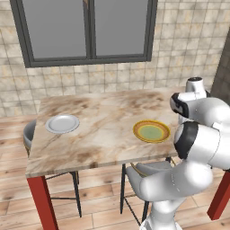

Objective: Pick the chicken drumstick and avocado from their plates and place them in the bowl. Then put the bowl in the fridge.

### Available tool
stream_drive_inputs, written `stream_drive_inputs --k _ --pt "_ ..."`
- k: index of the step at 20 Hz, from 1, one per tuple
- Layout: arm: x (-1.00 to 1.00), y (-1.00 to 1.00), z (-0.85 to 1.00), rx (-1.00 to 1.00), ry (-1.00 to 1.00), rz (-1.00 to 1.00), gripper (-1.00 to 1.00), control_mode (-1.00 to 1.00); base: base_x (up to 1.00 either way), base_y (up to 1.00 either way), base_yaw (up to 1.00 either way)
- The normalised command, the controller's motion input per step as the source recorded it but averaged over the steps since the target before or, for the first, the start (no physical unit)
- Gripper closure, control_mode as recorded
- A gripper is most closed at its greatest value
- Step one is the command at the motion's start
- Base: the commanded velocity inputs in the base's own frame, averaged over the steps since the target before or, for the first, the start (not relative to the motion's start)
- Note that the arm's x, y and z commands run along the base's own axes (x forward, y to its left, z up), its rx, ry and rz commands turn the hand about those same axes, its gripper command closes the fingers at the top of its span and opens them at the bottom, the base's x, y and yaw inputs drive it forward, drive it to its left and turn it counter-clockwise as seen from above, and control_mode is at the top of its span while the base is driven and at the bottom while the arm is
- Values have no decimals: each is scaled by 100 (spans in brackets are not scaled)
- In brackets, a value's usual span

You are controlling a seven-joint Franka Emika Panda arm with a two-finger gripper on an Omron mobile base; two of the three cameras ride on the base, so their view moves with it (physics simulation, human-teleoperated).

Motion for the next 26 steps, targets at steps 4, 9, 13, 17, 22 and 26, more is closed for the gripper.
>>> stream_drive_inputs --k 4,9,13,17,22,26 --pt "25 -7 -22 0 0 0 -100 -100 0 0 0" --pt "26 -10 -33 0 0 1 -100 -100 0 0 0" --pt "30 -9 -27 0 0 1 -100 -100 0 0 0" --pt "36 -15 -17 0 0 5 -100 -100 0 0 0" --pt "33 -17 -15 0 0 4 -100 -100 0 0 0" --pt "31 -17 -25 0 0 0 -100 -100 0 0 0"
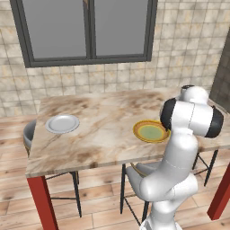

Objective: Pick the chicken drumstick and avocado from their plates and place them in the bowl. Then put the bowl in the fridge.

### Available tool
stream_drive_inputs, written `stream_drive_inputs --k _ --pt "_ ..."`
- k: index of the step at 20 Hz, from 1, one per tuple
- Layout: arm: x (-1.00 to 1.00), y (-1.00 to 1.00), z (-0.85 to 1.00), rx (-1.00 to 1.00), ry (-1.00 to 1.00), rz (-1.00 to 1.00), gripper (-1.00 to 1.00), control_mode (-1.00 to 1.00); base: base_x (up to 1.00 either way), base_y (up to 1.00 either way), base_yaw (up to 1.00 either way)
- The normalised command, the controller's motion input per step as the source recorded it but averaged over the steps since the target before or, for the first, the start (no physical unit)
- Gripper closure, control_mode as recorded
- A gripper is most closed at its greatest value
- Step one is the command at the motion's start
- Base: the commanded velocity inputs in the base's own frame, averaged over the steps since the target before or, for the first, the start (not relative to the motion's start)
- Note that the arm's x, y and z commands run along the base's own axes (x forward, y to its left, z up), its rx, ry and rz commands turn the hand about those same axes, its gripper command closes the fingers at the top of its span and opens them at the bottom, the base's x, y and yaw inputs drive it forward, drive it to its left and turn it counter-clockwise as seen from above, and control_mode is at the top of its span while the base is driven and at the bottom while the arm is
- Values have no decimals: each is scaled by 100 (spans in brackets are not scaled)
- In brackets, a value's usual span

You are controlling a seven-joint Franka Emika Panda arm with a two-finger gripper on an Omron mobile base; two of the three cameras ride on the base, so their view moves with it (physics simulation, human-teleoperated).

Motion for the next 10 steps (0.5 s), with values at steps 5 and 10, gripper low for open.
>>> stream_drive_inputs --k 5,10 --pt "24 -8 -26 0 0 0 -100 -100 0 0 0" --pt "22 -11 -27 -1 2 0 -100 -100 0 0 0"
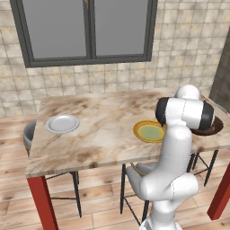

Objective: Pick the chicken drumstick and avocado from their plates and place them in the bowl. Then put the bowl in the fridge.

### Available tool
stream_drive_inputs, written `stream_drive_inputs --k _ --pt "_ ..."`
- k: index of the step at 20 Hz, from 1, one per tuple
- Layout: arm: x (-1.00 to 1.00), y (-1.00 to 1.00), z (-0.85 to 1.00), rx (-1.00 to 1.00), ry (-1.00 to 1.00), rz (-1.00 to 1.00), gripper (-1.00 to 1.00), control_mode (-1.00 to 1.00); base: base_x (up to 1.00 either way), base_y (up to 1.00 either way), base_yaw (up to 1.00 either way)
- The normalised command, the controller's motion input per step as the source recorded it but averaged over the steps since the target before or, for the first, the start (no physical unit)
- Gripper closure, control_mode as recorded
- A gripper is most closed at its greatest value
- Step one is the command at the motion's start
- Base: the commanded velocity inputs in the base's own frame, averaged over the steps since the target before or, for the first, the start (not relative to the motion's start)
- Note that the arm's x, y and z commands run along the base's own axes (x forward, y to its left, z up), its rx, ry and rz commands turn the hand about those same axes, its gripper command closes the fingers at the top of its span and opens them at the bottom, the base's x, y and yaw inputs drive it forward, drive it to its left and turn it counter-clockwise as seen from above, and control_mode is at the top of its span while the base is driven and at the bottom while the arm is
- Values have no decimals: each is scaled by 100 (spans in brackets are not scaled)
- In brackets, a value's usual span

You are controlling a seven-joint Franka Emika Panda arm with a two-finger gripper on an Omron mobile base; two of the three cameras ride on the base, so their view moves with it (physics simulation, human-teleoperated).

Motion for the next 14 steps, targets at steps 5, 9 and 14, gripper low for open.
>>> stream_drive_inputs --k 5,9,14 --pt "17 -13 -24 -1 1 0 -100 -100 0 0 0" --pt "3 -14 -14 0 0 0 -100 -100 0 0 0" --pt "0 -11 -14 0 0 0 -100 -100 0 0 0"
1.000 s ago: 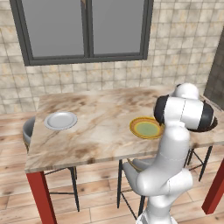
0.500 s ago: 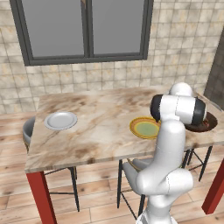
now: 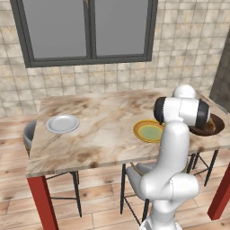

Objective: Pick the chicken drumstick and avocado from their plates and place them in the bowl. Then put the bowl in the fridge.

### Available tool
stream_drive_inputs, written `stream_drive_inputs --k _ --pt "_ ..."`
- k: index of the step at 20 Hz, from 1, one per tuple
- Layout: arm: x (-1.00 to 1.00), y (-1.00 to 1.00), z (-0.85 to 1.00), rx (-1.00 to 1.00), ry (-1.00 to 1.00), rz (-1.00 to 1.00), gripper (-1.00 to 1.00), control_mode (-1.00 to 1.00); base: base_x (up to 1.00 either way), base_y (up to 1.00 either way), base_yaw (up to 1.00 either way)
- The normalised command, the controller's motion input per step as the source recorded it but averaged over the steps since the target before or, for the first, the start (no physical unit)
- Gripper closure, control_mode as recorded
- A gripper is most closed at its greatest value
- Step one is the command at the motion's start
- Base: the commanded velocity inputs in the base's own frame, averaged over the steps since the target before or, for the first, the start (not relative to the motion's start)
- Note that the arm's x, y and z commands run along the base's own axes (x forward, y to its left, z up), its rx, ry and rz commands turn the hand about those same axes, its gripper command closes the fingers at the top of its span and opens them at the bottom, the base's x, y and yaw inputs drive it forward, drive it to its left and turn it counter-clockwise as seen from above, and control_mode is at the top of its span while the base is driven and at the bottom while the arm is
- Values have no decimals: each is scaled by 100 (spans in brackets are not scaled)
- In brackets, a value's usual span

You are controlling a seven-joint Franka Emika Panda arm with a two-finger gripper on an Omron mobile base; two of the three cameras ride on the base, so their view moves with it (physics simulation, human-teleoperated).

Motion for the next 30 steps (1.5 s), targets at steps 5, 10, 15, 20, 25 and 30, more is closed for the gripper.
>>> stream_drive_inputs --k 5,10,15,20,25,30 --pt "0 -4 -11 0 0 0 100 -100 0 0 0" --pt "-3 -10 -6 0 2 -2 100 -100 0 0 0" --pt "-11 -17 -4 0 2 -9 100 -100 0 0 0" --pt "-11 -11 -1 0 5 -7 100 -100 0 0 0" --pt "-22 0 16 0 0 0 100 -100 0 0 0" --pt "-40 7 14 0 -9 0 100 -100 0 0 0"
